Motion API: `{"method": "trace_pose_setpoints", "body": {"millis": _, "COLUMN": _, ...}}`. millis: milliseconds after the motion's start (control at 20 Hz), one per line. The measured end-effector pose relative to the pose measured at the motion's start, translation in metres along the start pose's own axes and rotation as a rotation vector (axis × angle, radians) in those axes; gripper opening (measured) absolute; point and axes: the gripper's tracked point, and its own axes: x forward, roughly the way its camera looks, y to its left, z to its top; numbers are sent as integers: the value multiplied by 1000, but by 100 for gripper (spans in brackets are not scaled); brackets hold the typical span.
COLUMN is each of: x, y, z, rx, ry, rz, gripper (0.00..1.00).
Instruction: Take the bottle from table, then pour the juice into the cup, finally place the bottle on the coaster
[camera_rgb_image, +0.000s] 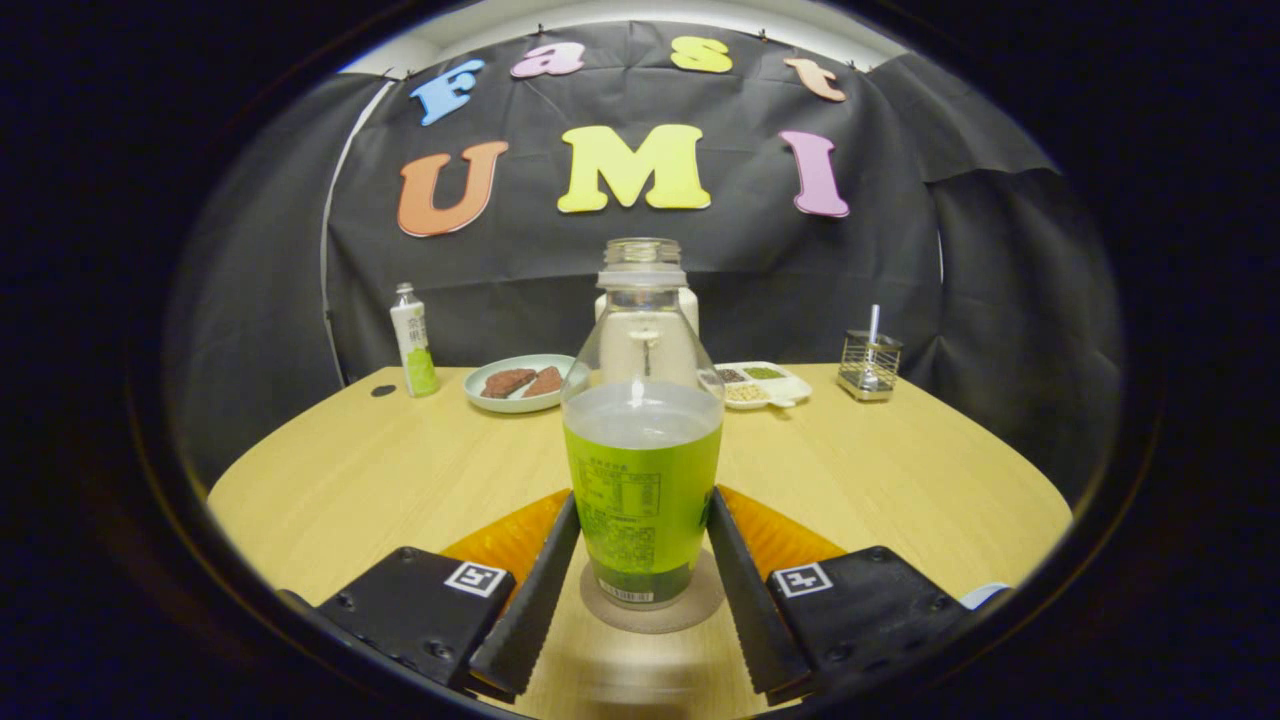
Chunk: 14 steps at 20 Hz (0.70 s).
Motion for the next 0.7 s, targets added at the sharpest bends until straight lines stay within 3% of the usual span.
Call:
{"method": "trace_pose_setpoints", "body": {"millis": 150, "x": -3, "y": -5, "z": -2, "rx": -11, "ry": 6, "rz": -12, "gripper": 85}}
{"method": "trace_pose_setpoints", "body": {"millis": 250, "x": 1, "y": -9, "z": -2, "rx": -16, "ry": 18, "rz": -23, "gripper": 100}}
{"method": "trace_pose_setpoints", "body": {"millis": 700, "x": -25, "y": -6, "z": 5, "rx": -67, "ry": -5, "rz": 21, "gripper": 100}}
